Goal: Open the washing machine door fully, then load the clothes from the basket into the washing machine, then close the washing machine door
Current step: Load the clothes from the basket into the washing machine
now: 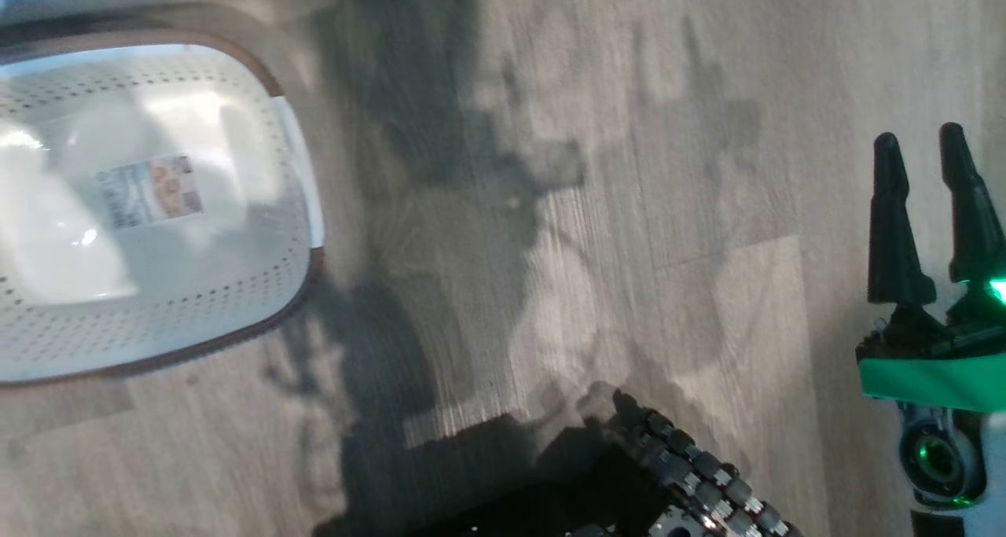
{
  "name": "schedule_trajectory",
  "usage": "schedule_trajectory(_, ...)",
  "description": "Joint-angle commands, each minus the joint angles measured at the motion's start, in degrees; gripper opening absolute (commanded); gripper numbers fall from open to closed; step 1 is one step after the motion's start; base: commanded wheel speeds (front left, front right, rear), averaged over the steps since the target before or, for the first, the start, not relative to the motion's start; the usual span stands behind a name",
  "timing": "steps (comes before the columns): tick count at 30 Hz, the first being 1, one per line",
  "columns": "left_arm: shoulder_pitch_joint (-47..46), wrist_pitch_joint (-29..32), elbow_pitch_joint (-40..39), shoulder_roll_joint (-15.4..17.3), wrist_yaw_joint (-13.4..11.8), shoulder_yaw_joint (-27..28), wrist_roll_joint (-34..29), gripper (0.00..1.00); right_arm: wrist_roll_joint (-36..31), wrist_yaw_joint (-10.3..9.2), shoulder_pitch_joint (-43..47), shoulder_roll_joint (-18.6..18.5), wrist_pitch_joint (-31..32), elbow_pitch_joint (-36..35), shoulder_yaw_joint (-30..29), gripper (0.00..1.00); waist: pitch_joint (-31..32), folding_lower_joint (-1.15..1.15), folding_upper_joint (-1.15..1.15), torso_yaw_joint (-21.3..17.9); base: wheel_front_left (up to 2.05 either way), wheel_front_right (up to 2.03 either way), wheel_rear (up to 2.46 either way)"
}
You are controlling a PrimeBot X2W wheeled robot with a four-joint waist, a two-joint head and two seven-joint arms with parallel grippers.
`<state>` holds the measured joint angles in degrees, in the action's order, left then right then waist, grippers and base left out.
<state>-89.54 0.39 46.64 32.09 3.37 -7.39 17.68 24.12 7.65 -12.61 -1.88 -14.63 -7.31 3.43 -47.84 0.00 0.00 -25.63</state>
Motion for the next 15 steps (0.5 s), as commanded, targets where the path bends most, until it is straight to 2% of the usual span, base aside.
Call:
schedule_trajectory(1,1.13,-0.61,-2.64,1.28,-0.4,1.06,1.11,1.0,-0.59,-0.16,0.76,-0.99,-0.37,-1.22,-0.01,1.0,1.18,0.0,0.0,1.43,0.0,0.0,0.0)
schedule_trajectory(7,10.47,-4.06,-7.48,-1.16,-2.01,2.33,3.39,1.0,-3.22,-0.16,1.04,-0.99,-0.37,-1.06,-1.9,1.0,4.07,0.0,0.0,5.04,0.0,0.0,0.0)
schedule_trajectory(15,28.01,-9.34,-19.82,-4.59,-4.54,3.6,5.71,1.0,-7.33,-0.16,2.66,-0.99,-0.37,-0.91,-4.47,1.0,9.57,0.0,0.0,9.92,0.0,0.0,0.0)
